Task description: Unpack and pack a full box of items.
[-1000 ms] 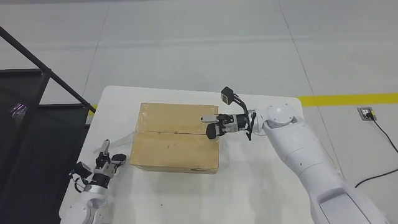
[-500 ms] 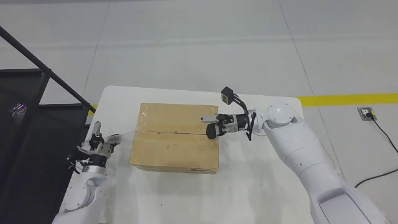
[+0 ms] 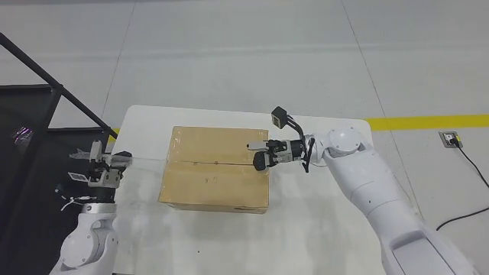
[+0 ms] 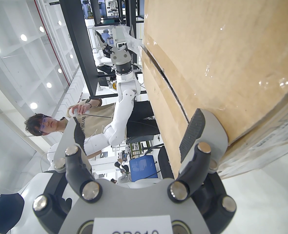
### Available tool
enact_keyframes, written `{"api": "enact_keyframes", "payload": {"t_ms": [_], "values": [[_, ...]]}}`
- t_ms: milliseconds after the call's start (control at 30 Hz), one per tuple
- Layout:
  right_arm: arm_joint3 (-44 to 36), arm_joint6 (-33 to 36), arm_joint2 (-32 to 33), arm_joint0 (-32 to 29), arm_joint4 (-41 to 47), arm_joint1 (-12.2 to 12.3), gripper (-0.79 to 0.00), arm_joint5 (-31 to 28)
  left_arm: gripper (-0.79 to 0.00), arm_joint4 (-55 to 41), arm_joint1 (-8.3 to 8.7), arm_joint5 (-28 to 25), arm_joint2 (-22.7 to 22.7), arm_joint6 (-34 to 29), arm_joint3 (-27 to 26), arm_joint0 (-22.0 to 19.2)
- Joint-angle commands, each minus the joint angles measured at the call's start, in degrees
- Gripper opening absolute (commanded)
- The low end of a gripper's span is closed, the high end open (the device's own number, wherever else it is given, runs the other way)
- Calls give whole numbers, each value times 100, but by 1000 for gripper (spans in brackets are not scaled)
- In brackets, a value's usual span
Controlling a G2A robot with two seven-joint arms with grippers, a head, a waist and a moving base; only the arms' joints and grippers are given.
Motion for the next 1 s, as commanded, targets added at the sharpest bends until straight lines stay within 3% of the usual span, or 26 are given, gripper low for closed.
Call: {"api": "enact_keyframes", "payload": {"t_ms": [0,433,967], "values": [[-210,-110,28,-101,-57,33,0,44,0,87,-3,39,-31,54,-117,38],[-1299,-312,342,-628,-382,305,0,456,0,835,-47,148,-99,462,-938,231],[-1953,-376,654,-1060,-440,510,0,643,0,1477,-108,247,21,495,-1429,206]]}}
